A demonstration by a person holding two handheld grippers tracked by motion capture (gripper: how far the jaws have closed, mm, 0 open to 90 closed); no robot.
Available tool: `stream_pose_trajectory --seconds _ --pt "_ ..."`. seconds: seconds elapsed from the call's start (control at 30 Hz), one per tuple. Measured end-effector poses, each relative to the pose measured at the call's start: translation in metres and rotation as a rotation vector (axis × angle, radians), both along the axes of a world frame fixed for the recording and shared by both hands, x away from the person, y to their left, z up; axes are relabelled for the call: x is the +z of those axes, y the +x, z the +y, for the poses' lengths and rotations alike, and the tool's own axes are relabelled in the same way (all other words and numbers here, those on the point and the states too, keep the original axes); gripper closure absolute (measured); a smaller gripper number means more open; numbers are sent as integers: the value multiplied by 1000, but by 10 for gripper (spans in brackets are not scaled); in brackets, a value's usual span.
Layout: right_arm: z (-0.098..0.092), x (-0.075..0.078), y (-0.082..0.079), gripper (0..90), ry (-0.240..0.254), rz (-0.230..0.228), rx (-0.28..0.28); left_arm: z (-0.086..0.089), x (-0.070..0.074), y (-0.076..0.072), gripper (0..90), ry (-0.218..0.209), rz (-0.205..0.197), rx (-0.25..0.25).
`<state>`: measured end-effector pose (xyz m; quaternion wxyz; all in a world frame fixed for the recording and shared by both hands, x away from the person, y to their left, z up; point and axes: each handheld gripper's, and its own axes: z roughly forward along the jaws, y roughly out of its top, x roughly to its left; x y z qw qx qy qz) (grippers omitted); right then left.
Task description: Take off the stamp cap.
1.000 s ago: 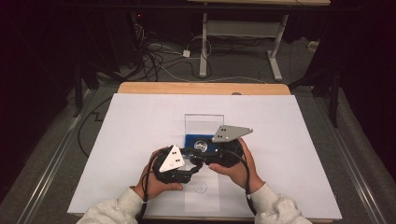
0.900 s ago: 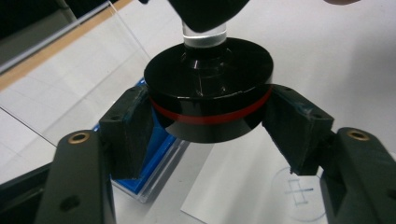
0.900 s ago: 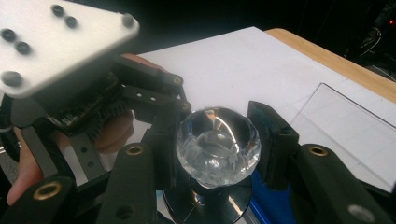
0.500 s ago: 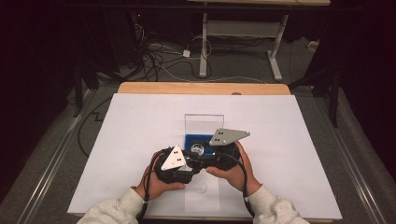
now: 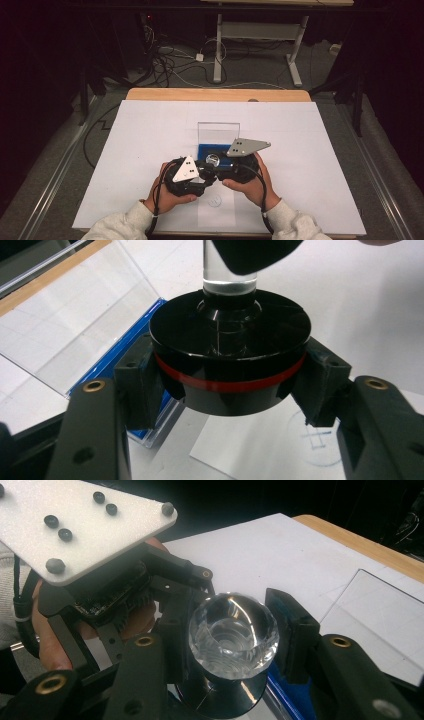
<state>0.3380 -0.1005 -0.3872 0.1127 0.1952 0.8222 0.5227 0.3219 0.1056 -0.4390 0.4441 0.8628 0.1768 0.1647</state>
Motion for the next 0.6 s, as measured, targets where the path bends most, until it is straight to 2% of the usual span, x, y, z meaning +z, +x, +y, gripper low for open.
stream_pose_trajectory --seconds 0.23,0.5,0.6 --pt "0 -2 -1 569 -9 -1 14 1 1 2 368 24 24 -27" --pt "0 -3 -5 569 4 -24 6 2 2 2 369 1 43 -48" --pt "-1 -3 -7 570 21 -31 4 2 2 1 369 -1 36 -43"
